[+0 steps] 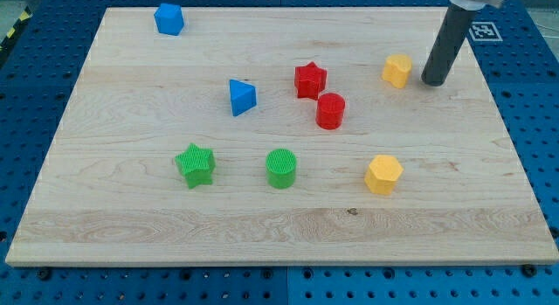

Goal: Move the yellow heart to the top center of the board

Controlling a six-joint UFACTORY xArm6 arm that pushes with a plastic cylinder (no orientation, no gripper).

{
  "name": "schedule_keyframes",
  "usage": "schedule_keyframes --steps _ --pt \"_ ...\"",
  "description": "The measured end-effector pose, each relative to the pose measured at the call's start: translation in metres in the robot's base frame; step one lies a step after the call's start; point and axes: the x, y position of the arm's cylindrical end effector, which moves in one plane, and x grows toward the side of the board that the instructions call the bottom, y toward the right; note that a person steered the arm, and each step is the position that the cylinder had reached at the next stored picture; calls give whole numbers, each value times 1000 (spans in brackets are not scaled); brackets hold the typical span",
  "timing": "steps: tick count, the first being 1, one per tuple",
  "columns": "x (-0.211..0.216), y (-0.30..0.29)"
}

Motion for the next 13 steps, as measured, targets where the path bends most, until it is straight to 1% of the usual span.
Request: schedule_keyframes --steps 1,2,4,5,8,9,11,12,13 --pt "-1 -30" --pt "-27 -53" --pt "-36 -105" --pt "-51 -112" --pt "-88 -163" --pt "-86 -182" --pt "-70 -189" --pt "-63 -202" --pt "-94 -218"
